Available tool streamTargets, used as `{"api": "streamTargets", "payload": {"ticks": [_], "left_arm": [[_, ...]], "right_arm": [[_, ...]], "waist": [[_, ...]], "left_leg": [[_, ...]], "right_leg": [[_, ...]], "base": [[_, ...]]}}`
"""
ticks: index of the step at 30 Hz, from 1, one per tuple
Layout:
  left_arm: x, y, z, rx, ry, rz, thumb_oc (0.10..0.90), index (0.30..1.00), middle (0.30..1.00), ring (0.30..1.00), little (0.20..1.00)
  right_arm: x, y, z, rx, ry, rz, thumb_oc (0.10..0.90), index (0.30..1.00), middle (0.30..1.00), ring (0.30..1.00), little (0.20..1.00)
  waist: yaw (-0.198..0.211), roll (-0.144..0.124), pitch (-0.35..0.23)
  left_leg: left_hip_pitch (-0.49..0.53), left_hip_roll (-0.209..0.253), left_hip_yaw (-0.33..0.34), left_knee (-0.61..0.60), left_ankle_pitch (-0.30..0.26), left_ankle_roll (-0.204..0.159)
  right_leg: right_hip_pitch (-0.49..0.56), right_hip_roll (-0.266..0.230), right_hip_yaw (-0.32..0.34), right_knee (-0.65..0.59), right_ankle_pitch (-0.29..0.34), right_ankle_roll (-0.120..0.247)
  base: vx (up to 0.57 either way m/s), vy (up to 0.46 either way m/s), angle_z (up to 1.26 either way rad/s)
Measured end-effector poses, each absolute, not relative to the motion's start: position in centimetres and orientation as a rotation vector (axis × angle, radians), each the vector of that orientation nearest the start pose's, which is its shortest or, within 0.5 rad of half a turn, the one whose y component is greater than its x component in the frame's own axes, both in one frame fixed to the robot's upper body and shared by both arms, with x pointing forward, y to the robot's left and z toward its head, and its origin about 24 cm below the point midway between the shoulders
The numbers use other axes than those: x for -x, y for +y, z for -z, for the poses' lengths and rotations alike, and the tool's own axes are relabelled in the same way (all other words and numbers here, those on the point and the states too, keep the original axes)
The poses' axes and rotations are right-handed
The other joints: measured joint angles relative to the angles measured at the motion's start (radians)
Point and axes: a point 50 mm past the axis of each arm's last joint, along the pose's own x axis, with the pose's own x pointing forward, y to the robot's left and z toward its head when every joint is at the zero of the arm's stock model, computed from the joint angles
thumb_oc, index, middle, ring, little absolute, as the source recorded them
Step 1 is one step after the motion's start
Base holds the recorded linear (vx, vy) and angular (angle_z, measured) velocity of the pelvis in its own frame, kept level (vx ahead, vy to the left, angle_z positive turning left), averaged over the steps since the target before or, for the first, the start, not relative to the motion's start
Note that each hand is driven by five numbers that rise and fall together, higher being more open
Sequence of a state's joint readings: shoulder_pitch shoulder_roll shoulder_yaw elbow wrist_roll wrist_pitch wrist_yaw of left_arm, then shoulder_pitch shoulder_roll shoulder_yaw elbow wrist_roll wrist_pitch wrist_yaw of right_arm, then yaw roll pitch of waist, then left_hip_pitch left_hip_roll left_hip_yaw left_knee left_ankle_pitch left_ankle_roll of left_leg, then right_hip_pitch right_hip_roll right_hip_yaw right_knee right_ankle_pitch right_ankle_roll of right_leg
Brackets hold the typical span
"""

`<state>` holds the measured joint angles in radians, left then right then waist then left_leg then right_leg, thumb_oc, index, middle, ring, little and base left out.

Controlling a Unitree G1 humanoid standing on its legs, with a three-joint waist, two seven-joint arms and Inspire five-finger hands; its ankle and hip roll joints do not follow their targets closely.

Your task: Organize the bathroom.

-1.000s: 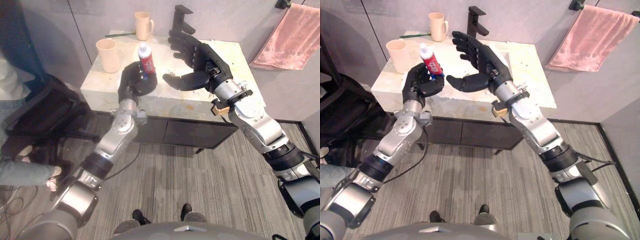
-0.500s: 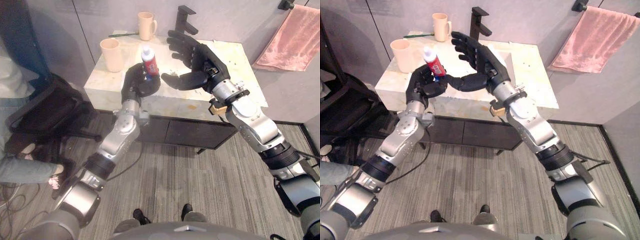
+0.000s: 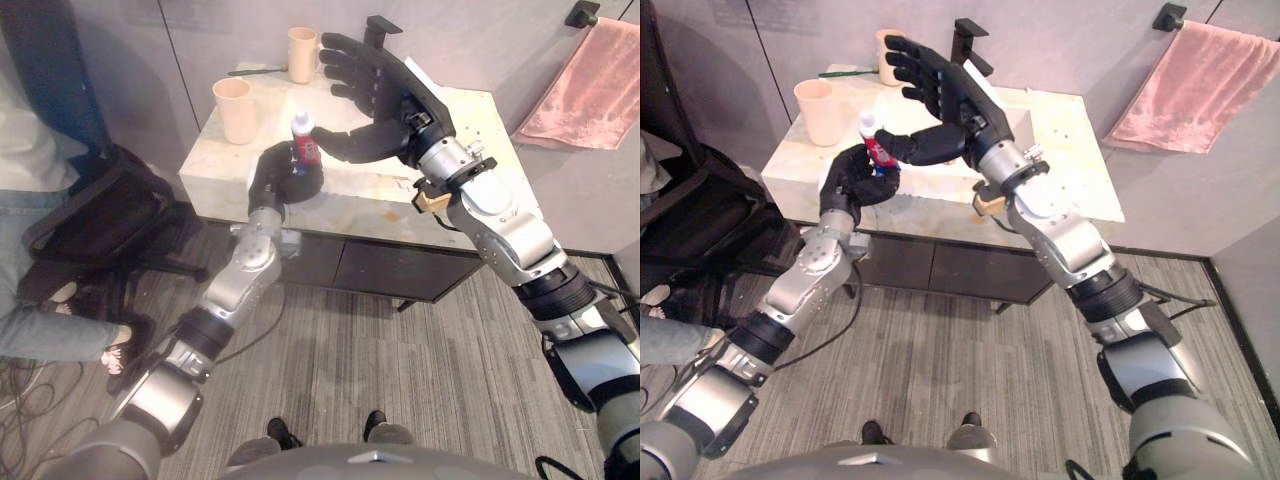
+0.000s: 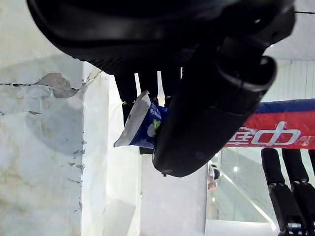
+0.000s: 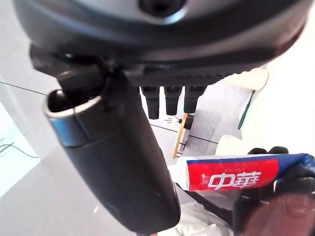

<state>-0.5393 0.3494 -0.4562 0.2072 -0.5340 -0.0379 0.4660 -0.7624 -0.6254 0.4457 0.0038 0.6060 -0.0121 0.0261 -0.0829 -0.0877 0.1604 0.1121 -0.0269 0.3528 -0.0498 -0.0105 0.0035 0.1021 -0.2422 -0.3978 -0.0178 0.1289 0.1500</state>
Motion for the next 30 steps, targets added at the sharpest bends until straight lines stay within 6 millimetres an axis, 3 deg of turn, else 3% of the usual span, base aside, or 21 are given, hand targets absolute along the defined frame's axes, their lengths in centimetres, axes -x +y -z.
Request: {"api": "streamTargets", "payload": {"ticks": [11, 30], "left_arm": [[-33.2, 11.1, -11.8, 0.009, -0.131, 0.034, 0.400, 0.300, 0.300, 0.300, 0.300], [-33.2, 11.4, -11.7, -0.003, -0.129, 0.017, 0.400, 0.300, 0.300, 0.300, 0.300]], "right_arm": [[-32.4, -10.0, -21.7, 0.217, -0.388, -0.689, 0.800, 0.900, 0.900, 0.900, 0.900], [-32.5, -10.5, -21.5, 0.257, -0.370, -0.697, 0.800, 0.900, 0.900, 0.900, 0.900]], "waist": [[-0.003, 0.001, 0.000], [-0.035, 0.008, 0.006]], "left_leg": [[-0.002, 0.000, -0.001, 0.002, 0.000, 0.000], [-0.002, 0.000, 0.005, 0.006, -0.002, 0.003]], "right_leg": [[0.000, -0.001, -0.010, 0.001, 0.000, 0.000], [-0.002, -0.002, -0.006, 0.004, 0.000, 0.000]], "base": [[0.00, 0.000, 0.00], [0.00, 0.000, 0.00]]}}
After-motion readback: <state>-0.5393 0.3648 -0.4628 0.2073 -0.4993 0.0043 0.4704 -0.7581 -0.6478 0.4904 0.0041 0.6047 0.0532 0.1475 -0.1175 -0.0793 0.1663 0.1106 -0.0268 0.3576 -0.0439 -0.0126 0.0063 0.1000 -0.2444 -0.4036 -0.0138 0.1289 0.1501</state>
